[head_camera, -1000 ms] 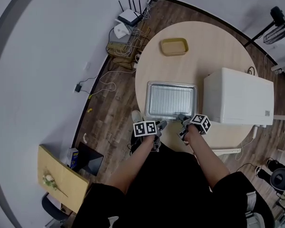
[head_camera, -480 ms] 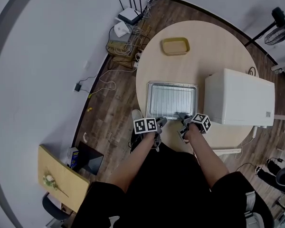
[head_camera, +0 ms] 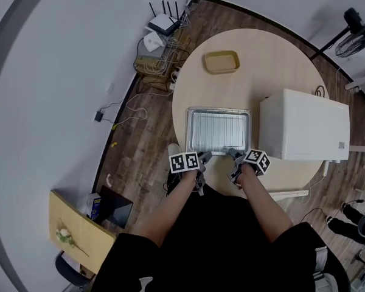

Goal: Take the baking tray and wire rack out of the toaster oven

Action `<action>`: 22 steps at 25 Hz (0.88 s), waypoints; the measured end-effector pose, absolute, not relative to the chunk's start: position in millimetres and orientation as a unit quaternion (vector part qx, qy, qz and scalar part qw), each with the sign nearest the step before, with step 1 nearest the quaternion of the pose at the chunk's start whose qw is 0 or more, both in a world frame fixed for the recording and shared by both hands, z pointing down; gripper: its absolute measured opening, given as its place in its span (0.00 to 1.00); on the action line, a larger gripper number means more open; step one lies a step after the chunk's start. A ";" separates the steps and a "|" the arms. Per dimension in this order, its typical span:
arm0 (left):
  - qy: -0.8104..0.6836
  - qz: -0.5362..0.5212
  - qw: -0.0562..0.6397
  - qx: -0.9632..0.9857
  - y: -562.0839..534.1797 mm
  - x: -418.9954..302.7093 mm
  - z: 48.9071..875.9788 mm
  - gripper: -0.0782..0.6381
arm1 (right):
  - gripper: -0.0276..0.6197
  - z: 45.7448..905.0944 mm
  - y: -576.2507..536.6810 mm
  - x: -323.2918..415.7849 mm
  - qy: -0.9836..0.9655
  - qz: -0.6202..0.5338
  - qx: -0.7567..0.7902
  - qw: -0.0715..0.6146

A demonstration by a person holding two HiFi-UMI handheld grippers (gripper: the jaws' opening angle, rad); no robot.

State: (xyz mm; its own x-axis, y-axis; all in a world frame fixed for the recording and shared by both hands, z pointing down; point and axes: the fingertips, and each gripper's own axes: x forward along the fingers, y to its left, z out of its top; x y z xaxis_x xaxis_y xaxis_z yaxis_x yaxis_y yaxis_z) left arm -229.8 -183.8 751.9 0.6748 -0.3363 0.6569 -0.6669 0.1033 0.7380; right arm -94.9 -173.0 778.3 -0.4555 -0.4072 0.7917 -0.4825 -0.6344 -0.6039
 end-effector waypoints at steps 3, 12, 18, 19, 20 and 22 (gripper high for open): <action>-0.381 0.127 0.630 0.664 -180.8 -230.9 744.0 0.38 | 0.37 764.1 -168.3 -94.4 -0.467 0.715 0.519 0.047; -0.408 0.045 0.583 0.701 -162.8 -239.2 702.9 0.38 | 0.37 715.8 -138.1 -85.0 -0.609 0.623 0.484 0.084; -0.438 0.047 0.494 0.750 -138.6 -237.3 650.7 0.36 | 0.37 677.4 -118.7 -78.2 -0.691 0.544 0.464 0.108; -0.442 0.044 0.473 0.761 -135.9 -233.9 638.3 0.34 | 0.37 669.4 -118.1 -75.7 -0.703 0.527 0.465 0.108; -0.444 0.040 0.452 0.772 -133.8 -230.2 625.8 0.32 | 0.37 660.6 -118.9 -73.1 -0.715 0.510 0.467 0.104; -0.441 0.023 0.422 0.792 -129.6 -222.1 602.6 0.27 | 0.37 641.6 -121.8 -68.6 -0.735 0.478 0.472 0.089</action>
